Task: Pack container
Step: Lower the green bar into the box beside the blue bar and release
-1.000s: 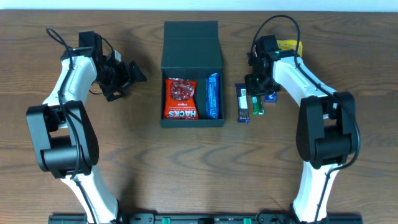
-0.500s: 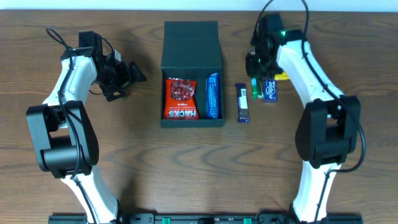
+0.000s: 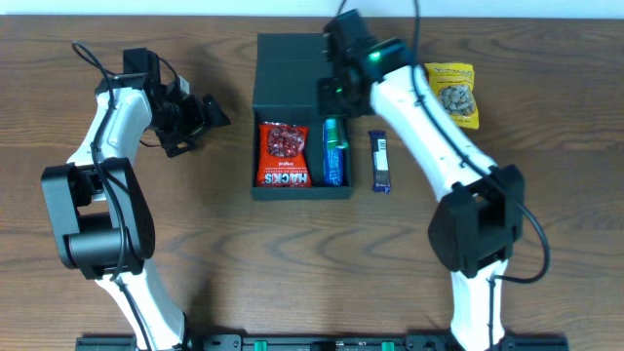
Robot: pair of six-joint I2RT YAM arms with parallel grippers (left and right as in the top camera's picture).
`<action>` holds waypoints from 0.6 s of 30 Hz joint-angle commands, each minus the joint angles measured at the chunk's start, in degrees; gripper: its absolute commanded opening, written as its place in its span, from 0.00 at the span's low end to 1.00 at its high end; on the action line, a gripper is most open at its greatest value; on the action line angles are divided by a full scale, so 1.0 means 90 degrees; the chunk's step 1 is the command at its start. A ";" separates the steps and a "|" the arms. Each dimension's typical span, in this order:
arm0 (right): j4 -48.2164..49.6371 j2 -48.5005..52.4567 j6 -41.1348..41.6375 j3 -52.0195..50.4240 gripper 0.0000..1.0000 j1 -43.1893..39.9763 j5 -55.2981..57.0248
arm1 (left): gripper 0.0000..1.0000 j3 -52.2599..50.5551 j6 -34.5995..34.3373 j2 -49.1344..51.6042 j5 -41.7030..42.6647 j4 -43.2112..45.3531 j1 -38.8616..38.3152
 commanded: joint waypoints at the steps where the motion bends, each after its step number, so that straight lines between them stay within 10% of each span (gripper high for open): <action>1: 0.0104 0.0092 0.0656 -0.0078 0.14 0.0308 0.0041 | 0.98 0.0134 0.0117 -0.0063 -0.0085 0.0012 -0.0019; 18: -0.0172 0.0896 0.1134 -0.0078 0.13 0.0692 0.0396 | 0.98 0.0134 0.0117 -0.0063 -0.0085 -0.0039 -0.0019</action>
